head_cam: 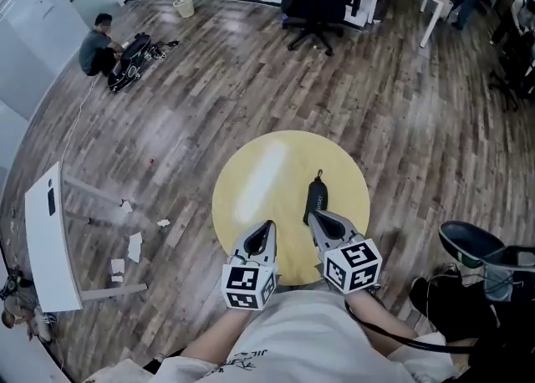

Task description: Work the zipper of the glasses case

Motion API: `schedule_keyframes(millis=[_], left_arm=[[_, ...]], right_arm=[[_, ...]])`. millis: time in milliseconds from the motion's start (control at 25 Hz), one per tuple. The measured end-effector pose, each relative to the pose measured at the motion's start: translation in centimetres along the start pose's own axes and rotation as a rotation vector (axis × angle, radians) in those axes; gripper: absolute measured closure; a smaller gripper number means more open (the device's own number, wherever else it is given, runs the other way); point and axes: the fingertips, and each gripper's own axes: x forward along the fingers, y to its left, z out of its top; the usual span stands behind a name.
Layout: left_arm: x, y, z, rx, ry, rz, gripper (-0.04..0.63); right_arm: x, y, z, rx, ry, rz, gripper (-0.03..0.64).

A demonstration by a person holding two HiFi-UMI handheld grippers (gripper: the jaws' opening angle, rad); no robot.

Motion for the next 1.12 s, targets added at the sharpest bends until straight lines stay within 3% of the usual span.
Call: schedule_keyframes(millis=[320,800,1120], left_arm=[[-1.0,-0.1,1.2,0.009,-0.023,0.011,0.589],[-1.5,-1.8,0.3,0.027,-0.007,-0.016,0.589],[-2.3,-2.2,0.2,0.036,-0.013,-0.008,0.589]], right_arm=[[0.5,2.5,-0.1,-0.033,0.019,0.029,0.617],[-1.6,1.6,-0.8,-0.013,-0.005,-0.014,0.617],[-2.4,2.5,-1.3,-0.019,-0.006,0.005,0.617]])
